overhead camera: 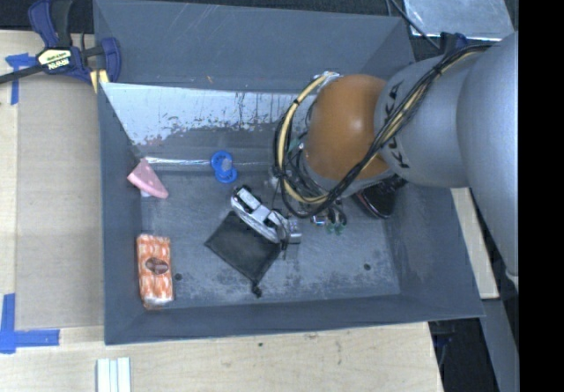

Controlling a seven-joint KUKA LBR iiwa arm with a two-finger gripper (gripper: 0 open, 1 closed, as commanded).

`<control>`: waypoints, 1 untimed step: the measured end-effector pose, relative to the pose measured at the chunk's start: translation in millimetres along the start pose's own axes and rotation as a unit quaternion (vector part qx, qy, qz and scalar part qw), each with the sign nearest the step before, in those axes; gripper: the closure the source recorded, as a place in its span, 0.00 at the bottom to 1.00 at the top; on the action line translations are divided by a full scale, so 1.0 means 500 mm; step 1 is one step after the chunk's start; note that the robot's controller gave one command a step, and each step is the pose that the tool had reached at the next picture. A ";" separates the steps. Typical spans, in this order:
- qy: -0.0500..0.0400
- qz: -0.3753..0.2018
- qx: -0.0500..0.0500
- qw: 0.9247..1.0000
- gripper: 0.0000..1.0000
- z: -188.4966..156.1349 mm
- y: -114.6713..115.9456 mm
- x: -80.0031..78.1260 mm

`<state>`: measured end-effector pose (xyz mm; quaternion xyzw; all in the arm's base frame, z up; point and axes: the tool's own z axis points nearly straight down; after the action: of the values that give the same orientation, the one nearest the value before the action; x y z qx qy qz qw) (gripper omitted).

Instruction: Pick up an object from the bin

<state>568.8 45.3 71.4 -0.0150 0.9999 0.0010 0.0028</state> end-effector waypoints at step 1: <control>-0.001 -0.084 0.001 0.996 0.00 -0.005 0.016 -0.009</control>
Offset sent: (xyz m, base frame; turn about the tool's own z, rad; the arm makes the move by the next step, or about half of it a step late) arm -0.0040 0.0414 -0.0014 -0.0642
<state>572.9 53.6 74.0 -0.0992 0.9951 -0.0005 0.0035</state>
